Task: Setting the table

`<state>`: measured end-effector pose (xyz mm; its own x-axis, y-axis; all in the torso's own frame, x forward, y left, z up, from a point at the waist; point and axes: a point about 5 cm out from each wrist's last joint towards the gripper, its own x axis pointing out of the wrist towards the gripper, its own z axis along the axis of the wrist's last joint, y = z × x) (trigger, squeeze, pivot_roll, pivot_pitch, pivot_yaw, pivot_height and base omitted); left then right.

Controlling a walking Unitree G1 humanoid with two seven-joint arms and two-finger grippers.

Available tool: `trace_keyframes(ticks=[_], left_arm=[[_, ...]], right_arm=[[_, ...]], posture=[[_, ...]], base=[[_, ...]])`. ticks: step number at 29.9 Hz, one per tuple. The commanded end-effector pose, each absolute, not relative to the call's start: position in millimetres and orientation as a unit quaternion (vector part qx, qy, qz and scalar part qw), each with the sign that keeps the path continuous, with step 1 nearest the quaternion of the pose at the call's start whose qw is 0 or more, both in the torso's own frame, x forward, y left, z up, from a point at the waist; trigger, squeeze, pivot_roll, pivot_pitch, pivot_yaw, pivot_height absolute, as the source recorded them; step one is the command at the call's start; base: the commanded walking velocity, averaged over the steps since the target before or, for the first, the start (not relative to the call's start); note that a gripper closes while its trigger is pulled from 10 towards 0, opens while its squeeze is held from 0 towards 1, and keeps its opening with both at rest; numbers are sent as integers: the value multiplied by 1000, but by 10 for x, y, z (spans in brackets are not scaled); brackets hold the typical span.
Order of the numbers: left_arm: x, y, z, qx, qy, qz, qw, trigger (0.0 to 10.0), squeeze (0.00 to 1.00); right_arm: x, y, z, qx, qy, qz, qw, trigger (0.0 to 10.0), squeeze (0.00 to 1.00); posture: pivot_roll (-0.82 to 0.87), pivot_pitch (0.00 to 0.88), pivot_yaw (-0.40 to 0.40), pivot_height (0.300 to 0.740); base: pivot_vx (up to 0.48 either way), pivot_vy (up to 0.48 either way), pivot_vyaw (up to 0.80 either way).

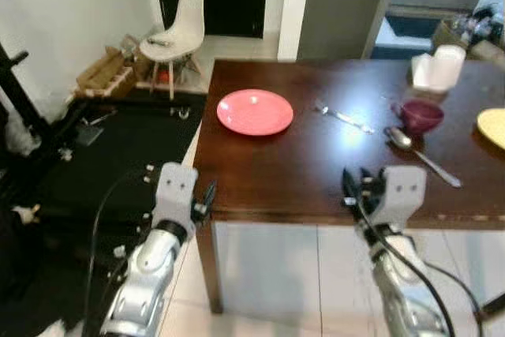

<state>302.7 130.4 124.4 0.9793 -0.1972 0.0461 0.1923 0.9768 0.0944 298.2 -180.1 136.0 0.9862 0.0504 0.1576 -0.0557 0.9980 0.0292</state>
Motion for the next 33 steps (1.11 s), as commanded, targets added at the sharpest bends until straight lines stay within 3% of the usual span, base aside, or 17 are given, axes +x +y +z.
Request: trace_keyframes(ticks=[1, 18, 28, 33], left_arm=[[3012, 1264, 1219, 50, -19, -108, 993, 10000, 0], [2960, 1221, 1195, 68, -15, -122, 990, 10000, 0], [2937, 1213, 1200, 67, -16, -126, 990, 10000, 0], [2938, 1219, 1213, 71, -17, -127, 989, 10000, 0]], right_arm=[[2963, -1845, 1333, 21, -70, 20, 997, 10000, 0], [2968, -1810, 1228, 31, -43, 27, 998, 10000, 0], [2962, -1824, 1176, 54, -29, 28, 998, 10000, 0], [2950, -1828, 1089, 116, -1, 28, 993, 10000, 0]], posture=[[-102, 0, 106, 740], [-91, 0, 105, 740], [-89, 0, 107, 740], [-87, 0, 110, 740]], base=[[480, 0, 0], [441, 0, 0], [0, 0, 0], [0, 0, 0]])
